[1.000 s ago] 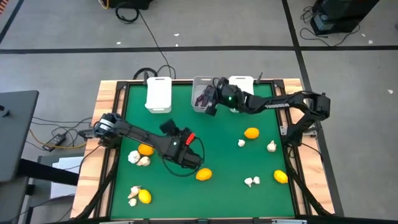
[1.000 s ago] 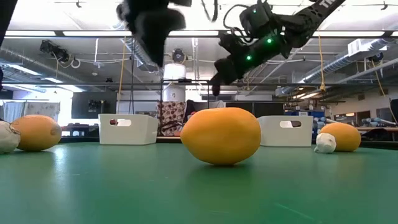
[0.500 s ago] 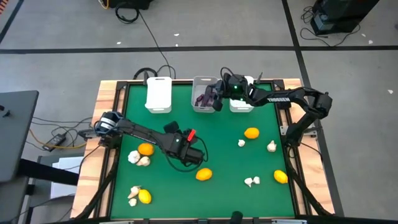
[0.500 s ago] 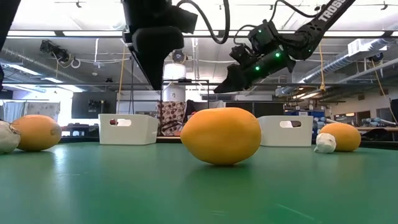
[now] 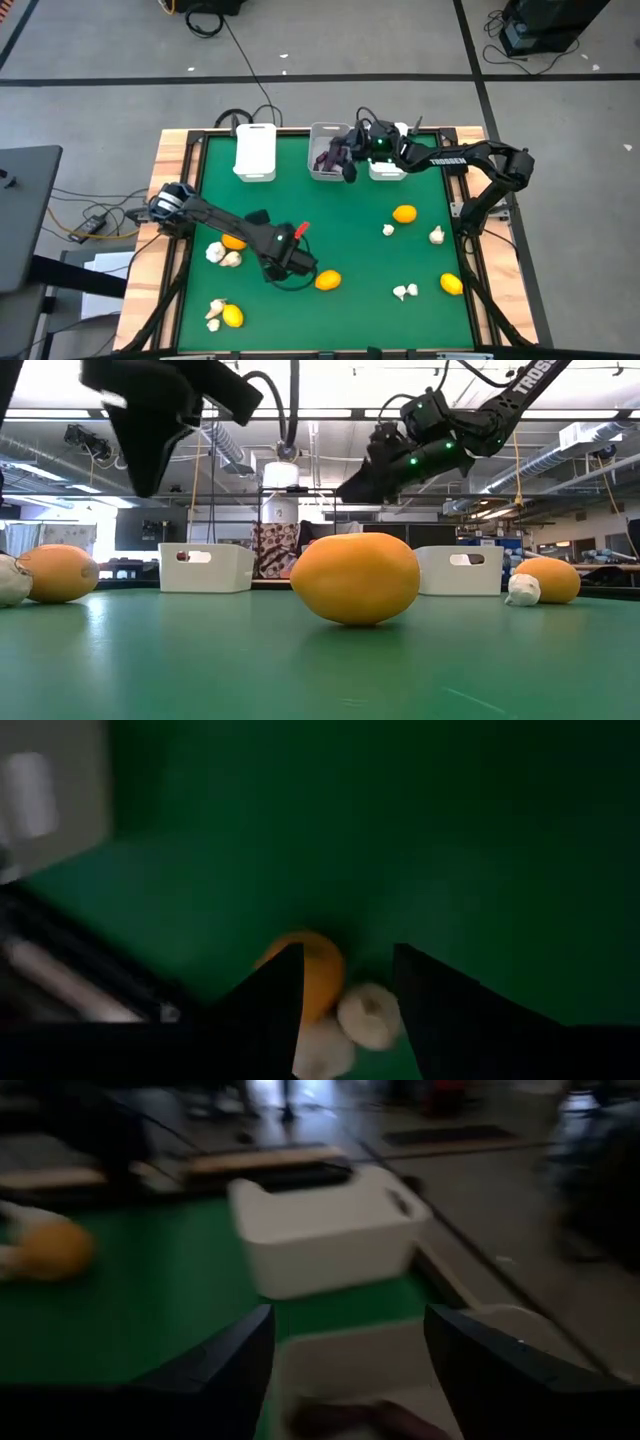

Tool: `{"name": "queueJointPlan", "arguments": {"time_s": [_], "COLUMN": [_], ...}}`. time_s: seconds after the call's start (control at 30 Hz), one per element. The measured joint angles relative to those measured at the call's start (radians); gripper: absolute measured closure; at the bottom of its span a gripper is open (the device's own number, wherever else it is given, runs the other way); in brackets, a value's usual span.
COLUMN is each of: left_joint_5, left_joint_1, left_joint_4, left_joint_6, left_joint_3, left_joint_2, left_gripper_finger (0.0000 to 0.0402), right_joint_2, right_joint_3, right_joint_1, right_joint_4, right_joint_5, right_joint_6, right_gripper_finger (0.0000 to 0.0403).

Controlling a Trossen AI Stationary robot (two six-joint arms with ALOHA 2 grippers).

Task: Sort produce into baskets
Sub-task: Put the lemon into the right white bin

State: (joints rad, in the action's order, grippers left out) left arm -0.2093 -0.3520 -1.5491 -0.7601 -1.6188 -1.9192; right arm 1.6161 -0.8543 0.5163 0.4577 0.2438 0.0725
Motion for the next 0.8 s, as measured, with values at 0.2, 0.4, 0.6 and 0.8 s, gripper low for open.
{"name": "queueJointPlan", "arguments": {"time_s": [0.2,0.4,0.6,0.8], "left_joint_5": [0.047,0.050,0.061,0.077], "left_joint_1": [0.020,0.082,0.128,0.172], "left_joint_4": [0.041,0.377,0.370,0.416], "left_joint_6": [0.076,0.218,0.336,0.357], "left_joint_3": [0.066,0.155,0.241,0.437], "left_joint_2": [0.033,0.071,0.088,0.234], "left_gripper_finger": [0.0241,0.0241,0.0241,0.0241], "right_joint_2": [0.000,-0.017,-0.081,-0.133], "right_joint_3": [0.000,0.000,0.000,0.000], "right_joint_1": [0.000,0.000,0.000,-0.005], "right_joint_4": [0.020,0.014,-0.087,-0.147], "right_joint_5": [0.189,0.328,0.321,0.267], "right_joint_6": [-0.081,-0.130,-0.095,-0.049], "right_gripper_finger": [0.0133,0.0133,0.0134,0.0135]}}
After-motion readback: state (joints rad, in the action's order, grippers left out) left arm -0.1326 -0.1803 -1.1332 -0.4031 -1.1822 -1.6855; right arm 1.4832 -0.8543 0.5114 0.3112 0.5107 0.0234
